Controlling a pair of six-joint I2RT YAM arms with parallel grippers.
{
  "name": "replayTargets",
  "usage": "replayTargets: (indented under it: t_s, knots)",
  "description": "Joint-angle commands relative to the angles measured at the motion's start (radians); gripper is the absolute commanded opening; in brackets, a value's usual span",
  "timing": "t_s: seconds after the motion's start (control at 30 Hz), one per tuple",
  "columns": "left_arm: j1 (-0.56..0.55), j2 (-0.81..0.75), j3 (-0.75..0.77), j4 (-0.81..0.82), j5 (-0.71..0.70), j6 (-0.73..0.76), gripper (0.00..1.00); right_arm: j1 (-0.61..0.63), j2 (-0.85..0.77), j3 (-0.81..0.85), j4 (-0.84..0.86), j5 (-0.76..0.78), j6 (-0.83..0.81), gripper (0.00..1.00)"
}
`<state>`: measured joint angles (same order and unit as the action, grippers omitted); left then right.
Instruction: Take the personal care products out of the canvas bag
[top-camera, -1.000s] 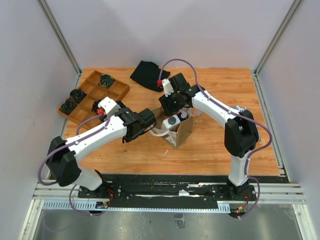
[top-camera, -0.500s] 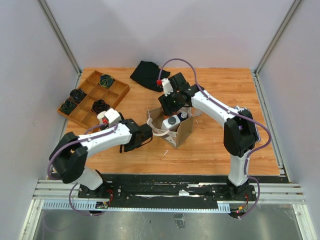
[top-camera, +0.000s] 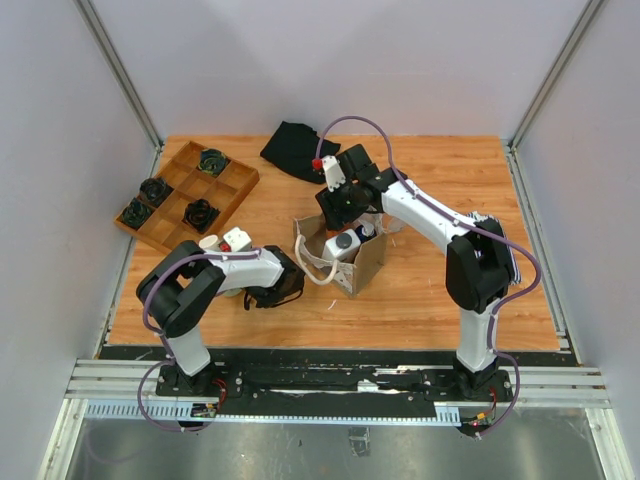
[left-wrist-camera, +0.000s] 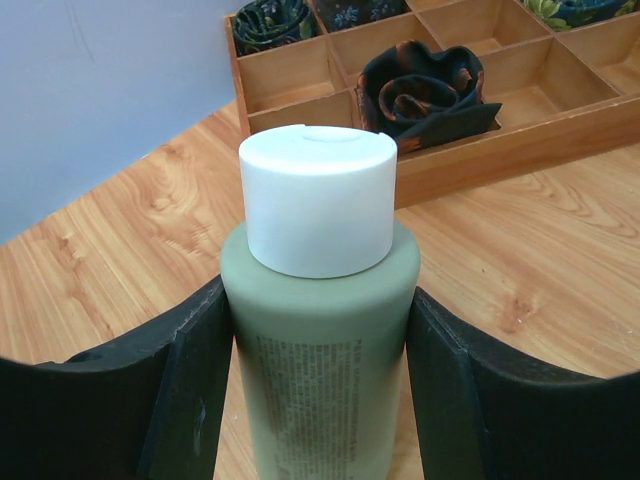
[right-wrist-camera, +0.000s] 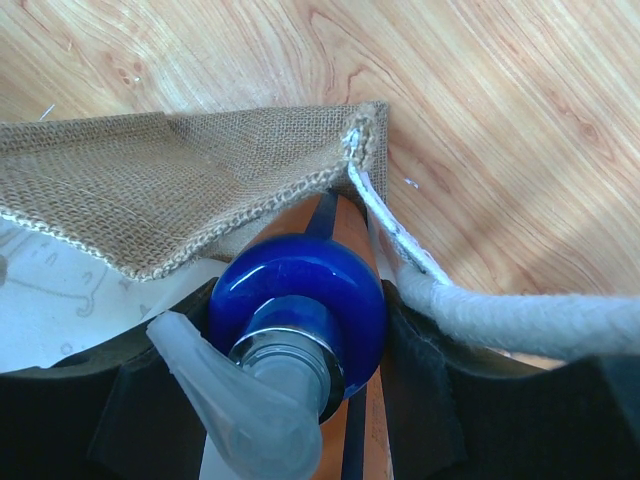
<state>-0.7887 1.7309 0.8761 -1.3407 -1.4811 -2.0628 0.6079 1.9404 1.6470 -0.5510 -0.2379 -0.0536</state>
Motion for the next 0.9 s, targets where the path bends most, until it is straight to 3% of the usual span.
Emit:
replayTargets:
  t_s: [0.0,0.4,0.63,0.87]
  knots:
    - [-0.005,-0.01,0.024,-0.025,-0.237,-0.256,0.01,0.013,-0.012,0.018,-0.012,-0.027,-0.005,0.01]
    - [-0.045,0.152,0.099,-0.026,-0.237,-0.263,0.01,0.013,-0.19,-0.029,0.085,0.013,0.015,0.01]
    - [-0.055,0.186,0.083,-0.026,-0.235,-0.338,0.11,0.007,-0.315,-0.069,0.191,0.048,0.018,0.01]
    - [-0.082,0.18,0.06,-0.026,-0.202,-0.374,0.14,-0.114,-0.394,-0.054,0.279,0.068,0.047,0.01]
